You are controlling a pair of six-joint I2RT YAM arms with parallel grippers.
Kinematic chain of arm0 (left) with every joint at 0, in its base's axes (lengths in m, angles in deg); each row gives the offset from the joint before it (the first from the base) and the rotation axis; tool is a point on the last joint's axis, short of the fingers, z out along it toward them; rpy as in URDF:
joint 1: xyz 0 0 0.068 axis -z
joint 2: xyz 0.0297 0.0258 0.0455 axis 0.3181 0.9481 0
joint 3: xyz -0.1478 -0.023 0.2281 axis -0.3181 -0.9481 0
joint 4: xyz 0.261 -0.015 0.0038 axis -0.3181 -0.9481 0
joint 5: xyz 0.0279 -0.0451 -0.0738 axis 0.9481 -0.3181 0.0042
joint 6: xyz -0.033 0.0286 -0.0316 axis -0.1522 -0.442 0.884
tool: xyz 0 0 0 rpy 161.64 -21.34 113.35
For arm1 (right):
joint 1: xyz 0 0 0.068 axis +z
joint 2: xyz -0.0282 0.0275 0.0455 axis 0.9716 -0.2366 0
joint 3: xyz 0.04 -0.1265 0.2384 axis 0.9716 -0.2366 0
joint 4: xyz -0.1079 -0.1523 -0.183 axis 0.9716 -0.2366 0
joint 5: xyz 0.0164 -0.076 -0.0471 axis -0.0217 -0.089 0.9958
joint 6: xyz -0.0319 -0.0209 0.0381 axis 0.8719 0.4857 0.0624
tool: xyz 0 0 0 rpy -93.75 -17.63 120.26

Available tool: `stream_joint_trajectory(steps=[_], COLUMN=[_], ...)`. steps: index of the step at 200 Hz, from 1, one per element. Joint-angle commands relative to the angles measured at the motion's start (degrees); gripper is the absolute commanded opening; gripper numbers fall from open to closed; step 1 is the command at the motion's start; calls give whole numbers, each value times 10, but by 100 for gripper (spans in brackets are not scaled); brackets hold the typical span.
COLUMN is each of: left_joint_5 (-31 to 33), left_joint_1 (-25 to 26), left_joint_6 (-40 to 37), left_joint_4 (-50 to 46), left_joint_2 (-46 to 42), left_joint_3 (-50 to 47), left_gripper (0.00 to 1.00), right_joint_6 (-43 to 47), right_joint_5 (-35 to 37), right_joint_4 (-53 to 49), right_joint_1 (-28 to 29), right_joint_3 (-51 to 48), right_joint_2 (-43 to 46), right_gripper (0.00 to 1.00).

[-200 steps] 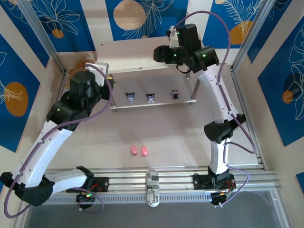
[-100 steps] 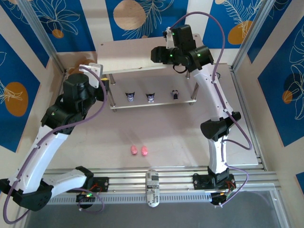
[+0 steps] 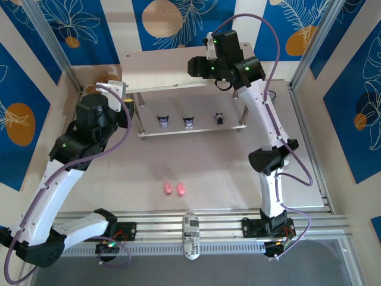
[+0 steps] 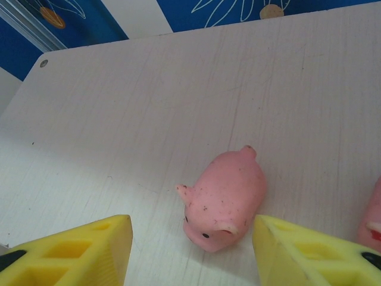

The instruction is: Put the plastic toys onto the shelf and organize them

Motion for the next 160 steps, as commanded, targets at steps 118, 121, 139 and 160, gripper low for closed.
stream_joint_trajectory(steps=[118, 121, 139, 160], left_joint_5=[-9, -10, -13, -12], left_joint_1=[-24, -24, -25, -25], left_joint_6=[-10, -9, -8, -7], left_joint_4=[4, 4, 3, 2], left_joint_2=[-29, -30, -29, -31], left_joint_3=[-18, -18, -19, -23], left_gripper=[36, 36, 36, 36], right_joint_6=[-2, -2, -1, -7], right_joint_5=[10, 10, -3, -27], right_joint_4=[21, 22, 30, 35], right_joint_1=[11, 11, 7, 1], right_joint_3=[40, 40, 40, 41], right_joint_2=[-35, -36, -36, -38], right_gripper=[60, 60, 61, 60])
